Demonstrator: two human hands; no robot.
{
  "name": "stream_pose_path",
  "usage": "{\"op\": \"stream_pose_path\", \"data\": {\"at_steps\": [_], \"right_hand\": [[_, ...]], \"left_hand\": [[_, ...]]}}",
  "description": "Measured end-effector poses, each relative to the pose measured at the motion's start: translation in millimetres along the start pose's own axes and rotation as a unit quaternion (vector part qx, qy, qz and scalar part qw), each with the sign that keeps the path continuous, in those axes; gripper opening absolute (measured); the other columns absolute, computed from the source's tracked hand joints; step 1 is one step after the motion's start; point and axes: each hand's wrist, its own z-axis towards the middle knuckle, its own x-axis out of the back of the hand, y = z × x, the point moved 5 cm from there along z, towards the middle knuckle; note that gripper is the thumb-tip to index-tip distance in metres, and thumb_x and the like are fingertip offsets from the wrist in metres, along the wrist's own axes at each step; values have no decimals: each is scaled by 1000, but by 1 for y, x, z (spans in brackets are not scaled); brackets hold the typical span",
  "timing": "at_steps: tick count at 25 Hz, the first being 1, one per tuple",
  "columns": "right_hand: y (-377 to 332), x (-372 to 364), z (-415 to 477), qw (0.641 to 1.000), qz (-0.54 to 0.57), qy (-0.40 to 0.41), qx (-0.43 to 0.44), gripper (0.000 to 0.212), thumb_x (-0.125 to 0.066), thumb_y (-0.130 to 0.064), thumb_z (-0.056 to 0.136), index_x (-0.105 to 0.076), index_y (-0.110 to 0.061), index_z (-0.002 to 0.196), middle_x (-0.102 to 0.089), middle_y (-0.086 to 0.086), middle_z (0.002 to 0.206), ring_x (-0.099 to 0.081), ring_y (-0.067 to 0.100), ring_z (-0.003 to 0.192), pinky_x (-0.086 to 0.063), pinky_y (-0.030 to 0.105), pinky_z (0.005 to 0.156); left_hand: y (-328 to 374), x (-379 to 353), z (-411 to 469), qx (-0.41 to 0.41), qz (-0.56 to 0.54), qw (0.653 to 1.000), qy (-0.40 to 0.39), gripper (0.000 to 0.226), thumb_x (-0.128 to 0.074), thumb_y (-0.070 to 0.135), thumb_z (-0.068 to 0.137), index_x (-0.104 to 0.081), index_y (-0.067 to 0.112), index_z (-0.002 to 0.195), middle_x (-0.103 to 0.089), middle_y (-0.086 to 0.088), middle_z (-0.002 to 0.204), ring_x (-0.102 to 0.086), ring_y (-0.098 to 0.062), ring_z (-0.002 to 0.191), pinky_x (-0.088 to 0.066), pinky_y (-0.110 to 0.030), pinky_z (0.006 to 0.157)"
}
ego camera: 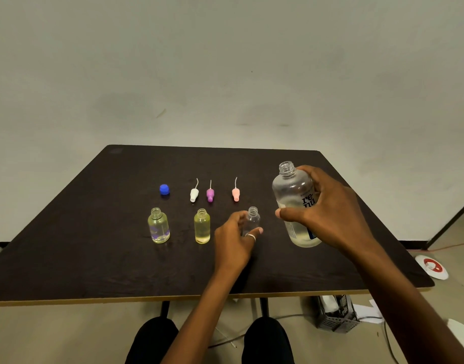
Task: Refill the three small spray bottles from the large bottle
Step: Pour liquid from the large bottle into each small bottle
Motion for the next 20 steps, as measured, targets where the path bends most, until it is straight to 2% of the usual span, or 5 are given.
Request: {"op": "stream_pose_path", "data": {"at_steps": [5,10,14,18,20], "right_hand": [[-1,1,3,997,-72,-14,16,71,-83,-48,64,-47,-39,125,-65,-8,109,-63,13,93,-55,33,82],[-18,3,3,982,-176,-12,61,78,-83,-43,68,-46,-29,135,-67,-1,113,-63,16,93,-44,24,77],[-35,5,5,965,-247,-7,87,78,-79,-41,70,-43,-31,137,-65,-3,109,-56,12,82,-34,21,71],[-44,5,4,958,-270,-6,97,81,-79,-39,70,-41,-31,141,-65,-3,116,-64,21,93,-39,24,71],[-47,4,4,955,-279,-8,103,83,-79,-38,70,-39,-30,143,-64,-2,119,-65,23,96,-47,28,73]], "left_hand": [[42,33,-7,-54,-45,997,36,46,-85,24,75,-68,22,118,-73,12,106,-67,3,97,-56,-20,85],[73,63,-16,-73,-59,994,49,50,-87,24,73,-69,25,121,-72,14,107,-66,8,97,-52,-12,86],[82,72,-18,-80,-60,993,59,54,-87,23,73,-68,25,123,-71,15,108,-65,8,99,-51,-10,87],[87,74,-19,-95,-36,993,65,50,-88,21,71,-71,27,118,-62,33,93,-62,18,91,-45,-1,79],[87,75,-19,-93,-35,993,62,50,-88,20,71,-71,26,117,-61,33,93,-60,21,91,-44,0,78]]}}
